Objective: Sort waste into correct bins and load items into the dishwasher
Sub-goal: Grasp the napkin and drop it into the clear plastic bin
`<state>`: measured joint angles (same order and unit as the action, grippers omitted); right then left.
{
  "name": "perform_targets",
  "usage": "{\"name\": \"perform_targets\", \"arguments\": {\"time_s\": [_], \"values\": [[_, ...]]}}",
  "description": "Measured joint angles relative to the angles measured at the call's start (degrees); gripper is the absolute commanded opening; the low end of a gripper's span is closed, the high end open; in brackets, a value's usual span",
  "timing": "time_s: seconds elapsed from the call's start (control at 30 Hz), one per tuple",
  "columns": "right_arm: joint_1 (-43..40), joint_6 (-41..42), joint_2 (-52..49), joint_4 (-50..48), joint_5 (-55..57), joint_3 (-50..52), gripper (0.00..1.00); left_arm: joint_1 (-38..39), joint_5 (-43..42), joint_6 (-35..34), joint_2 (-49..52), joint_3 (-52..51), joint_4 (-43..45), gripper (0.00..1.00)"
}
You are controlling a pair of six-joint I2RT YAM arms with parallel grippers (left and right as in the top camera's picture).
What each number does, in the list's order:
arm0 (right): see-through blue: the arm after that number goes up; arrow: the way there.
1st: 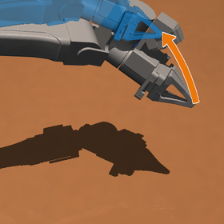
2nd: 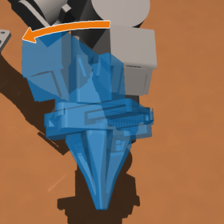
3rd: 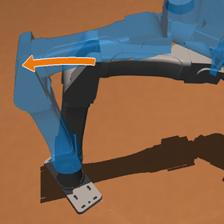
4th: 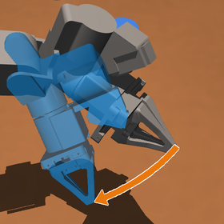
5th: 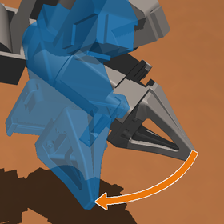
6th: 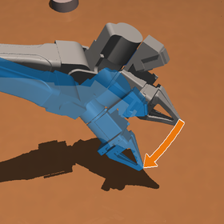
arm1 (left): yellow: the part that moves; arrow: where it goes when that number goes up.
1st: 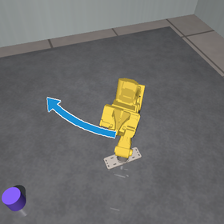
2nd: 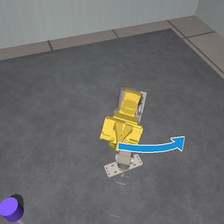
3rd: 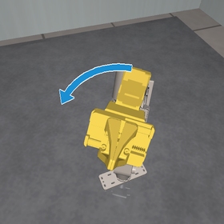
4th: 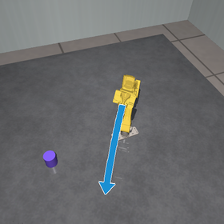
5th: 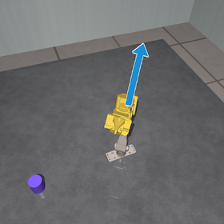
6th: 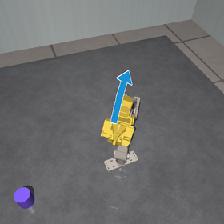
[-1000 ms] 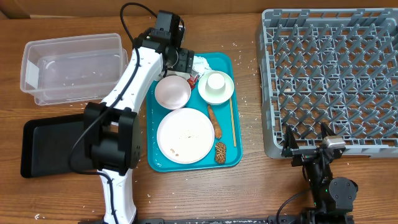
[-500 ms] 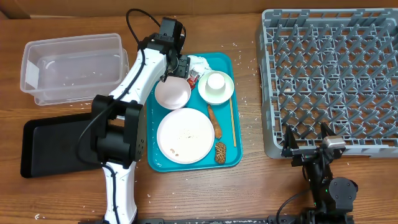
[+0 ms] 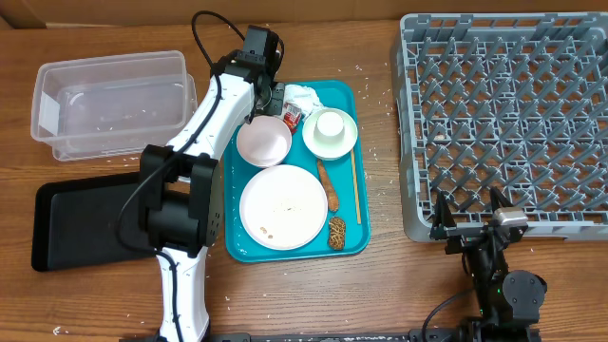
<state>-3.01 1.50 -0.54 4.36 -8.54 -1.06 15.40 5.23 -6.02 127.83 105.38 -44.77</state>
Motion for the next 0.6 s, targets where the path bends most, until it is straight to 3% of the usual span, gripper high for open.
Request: {"name": "perform_targets", "arguments": {"time_s": [0.03, 0.37, 0.6], "values": [[0.0, 0.0, 0.0, 0.0, 0.0, 0.0, 1.00, 0.0, 0.0, 0.1, 0.0, 0.0, 0.0, 0.04], [0.0, 0.0, 0.0, 0.0, 0.0, 0.0, 1.00, 0.1, 0.0, -1.0, -0.9, 5.8, -9.0, 0.04], [0.0, 0.0, 0.0, 0.0, 0.0, 0.0, 1.00, -1.1, 0.2, -2.6, -12.3, 10.8, -10.3, 0.04]]}}
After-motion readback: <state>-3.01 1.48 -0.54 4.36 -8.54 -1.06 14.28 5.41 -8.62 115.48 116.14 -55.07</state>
